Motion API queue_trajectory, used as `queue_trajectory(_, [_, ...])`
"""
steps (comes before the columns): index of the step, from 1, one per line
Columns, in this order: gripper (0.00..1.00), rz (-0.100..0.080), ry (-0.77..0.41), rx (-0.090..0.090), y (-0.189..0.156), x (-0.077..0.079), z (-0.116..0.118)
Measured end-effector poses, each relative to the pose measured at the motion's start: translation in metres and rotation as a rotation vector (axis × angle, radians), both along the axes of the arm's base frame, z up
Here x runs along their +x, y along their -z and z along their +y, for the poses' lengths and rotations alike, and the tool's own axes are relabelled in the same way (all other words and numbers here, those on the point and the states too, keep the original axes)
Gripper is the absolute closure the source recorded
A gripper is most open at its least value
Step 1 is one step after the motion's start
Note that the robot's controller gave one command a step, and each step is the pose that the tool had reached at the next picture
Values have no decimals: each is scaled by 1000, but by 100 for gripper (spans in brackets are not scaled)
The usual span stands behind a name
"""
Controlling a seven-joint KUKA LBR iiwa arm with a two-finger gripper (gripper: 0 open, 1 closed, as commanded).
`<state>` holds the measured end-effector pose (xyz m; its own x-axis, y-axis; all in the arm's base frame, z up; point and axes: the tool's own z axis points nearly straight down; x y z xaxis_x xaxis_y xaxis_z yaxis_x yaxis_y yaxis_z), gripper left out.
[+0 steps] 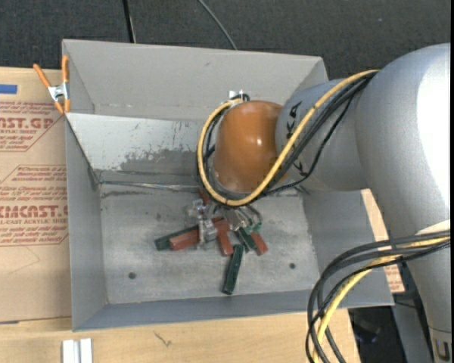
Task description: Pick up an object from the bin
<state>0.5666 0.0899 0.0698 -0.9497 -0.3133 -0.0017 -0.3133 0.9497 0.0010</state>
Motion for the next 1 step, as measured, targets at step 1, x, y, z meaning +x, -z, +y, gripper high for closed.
queue_trajectory(1, [100,-3,-39,0,-147,5,-15])
